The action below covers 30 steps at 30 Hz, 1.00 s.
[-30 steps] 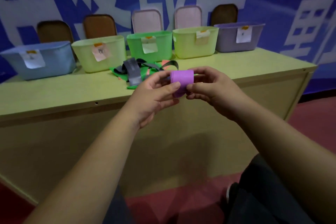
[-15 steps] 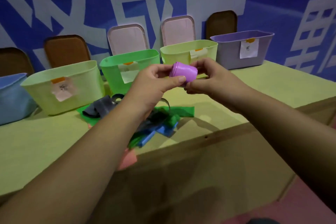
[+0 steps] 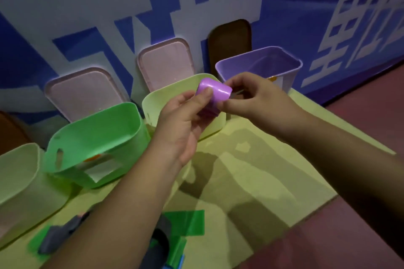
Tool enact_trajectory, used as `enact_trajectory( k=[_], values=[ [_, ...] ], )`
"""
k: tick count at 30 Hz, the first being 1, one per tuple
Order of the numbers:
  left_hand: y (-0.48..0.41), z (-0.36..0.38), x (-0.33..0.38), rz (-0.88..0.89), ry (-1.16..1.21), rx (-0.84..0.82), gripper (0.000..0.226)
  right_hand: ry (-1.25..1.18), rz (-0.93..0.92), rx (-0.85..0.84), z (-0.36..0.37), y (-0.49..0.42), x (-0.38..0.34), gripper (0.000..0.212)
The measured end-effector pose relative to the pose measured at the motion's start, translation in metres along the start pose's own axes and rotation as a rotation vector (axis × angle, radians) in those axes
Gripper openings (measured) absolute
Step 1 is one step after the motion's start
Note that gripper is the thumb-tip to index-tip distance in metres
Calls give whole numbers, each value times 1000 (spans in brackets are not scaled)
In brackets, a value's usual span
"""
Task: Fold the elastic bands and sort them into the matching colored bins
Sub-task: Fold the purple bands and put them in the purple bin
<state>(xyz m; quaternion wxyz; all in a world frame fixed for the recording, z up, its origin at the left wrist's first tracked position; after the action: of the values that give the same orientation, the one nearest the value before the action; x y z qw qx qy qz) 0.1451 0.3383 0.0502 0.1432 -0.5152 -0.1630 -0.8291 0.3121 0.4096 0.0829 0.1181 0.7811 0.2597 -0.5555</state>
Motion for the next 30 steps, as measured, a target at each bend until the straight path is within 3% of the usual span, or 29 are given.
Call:
enact_trajectory(
  k=[6, 10, 13, 15, 21, 24, 28, 30],
  values=[
    [-46, 82, 11, -183, 54, -33, 38, -77, 127, 92, -68, -35, 2, 37],
    [-81, 119, 9, -249, -17, -4, 40, -5, 183, 69, -108, -60, 17, 38],
    [-104, 143, -1, -297, -6, -15, 13, -27, 183, 36, -132, -74, 24, 35],
    [-121, 160, -11, -327, 5, -6, 11, -37, 203, 18, -146, -87, 35, 29],
    [-175, 182, -39, -327, -119, 32, 18, 74, 255, -48, -178, -124, 61, 25],
    [-205, 179, -55, -295, -247, 86, 17, 180, 213, 55, -193, -143, 77, 21],
    [-238, 174, -79, -340, -502, 157, 53, 422, 297, 99, -203, -168, 120, 38],
    [-250, 175, -93, -398, -586, 167, 55, 461, 344, 84, -202, -175, 140, 41]
  ],
)
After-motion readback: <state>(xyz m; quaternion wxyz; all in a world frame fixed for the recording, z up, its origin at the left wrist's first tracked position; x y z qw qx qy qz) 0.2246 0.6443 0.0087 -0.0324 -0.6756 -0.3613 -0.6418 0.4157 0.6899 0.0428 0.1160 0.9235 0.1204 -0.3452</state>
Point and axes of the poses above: each hand's wrist, its own y-axis away from the middle knuckle, its own z-axis out of the palm, x = y × z, the point moved 4 cm from there along -y, towards the middle knuckle, and after that the axes turned 1 degree about -y, right-handed, at the moved point
